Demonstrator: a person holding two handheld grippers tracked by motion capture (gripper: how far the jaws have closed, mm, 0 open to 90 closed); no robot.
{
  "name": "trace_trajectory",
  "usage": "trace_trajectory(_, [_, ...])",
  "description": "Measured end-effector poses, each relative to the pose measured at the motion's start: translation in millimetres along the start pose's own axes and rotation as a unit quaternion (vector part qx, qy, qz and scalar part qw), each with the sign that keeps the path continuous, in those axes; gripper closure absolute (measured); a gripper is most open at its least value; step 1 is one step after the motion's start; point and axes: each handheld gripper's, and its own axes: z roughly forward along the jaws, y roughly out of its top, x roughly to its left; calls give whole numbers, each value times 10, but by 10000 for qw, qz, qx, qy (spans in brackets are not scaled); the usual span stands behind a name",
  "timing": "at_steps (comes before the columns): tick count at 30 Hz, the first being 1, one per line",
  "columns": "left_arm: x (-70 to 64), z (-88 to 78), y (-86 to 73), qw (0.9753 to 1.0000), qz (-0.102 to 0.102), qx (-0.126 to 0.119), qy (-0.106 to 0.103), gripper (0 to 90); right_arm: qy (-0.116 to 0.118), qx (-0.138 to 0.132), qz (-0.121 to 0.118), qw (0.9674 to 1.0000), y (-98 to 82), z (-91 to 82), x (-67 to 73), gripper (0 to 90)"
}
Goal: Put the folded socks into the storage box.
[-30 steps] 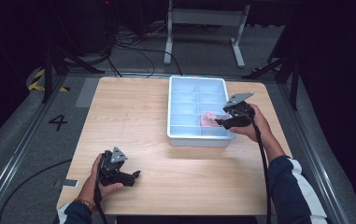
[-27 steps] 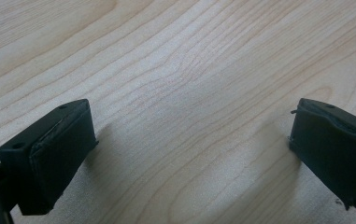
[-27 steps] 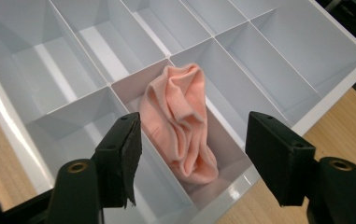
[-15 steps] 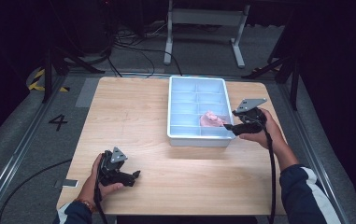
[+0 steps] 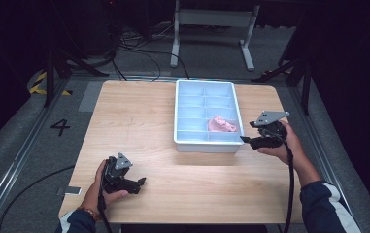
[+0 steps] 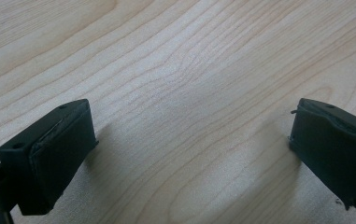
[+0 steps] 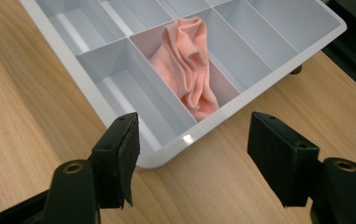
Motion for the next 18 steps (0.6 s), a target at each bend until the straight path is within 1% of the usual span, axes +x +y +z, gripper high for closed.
trace_trajectory(1, [-1,0,0,10000,-4,0,0,6,6,12,0,10000,-44,-23,19,350])
trace_trajectory(5, [-1,0,0,10000,-4,0,1,6,-9,-2,-40,10000,-102,-51,39,350])
trace_trajectory(18, [-1,1,-1,10000,-6,-13,-1,6,-25,68,48,10000,-410,-132,112,350])
